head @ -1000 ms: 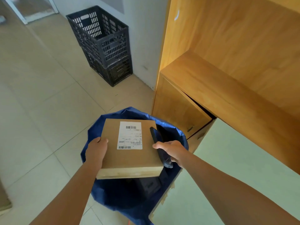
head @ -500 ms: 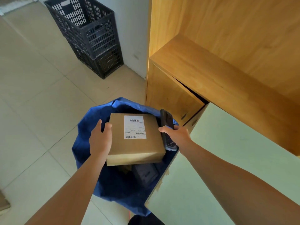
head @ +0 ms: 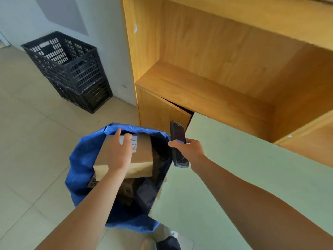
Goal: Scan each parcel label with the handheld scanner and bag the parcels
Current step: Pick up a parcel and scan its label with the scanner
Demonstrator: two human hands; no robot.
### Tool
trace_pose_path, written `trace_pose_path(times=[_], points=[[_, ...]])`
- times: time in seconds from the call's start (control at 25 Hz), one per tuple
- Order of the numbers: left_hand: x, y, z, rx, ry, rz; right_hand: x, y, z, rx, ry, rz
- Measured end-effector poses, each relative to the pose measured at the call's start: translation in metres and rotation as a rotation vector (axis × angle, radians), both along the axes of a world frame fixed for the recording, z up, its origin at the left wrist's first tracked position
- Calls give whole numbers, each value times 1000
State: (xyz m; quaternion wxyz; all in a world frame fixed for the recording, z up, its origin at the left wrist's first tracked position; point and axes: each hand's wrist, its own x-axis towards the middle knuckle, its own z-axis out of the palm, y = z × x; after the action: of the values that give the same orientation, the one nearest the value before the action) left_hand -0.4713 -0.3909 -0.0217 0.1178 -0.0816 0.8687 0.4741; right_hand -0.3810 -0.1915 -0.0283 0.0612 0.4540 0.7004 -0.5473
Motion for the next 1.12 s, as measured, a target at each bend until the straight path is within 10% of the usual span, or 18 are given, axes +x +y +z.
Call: trace_pose_path(times=[0.44,1.12], points=[[151,200,63,214,56,-426,207,157,56,131,10,-350],[347,367,-46,-239,-7,-750,429,292,-45,206,-394,-440]])
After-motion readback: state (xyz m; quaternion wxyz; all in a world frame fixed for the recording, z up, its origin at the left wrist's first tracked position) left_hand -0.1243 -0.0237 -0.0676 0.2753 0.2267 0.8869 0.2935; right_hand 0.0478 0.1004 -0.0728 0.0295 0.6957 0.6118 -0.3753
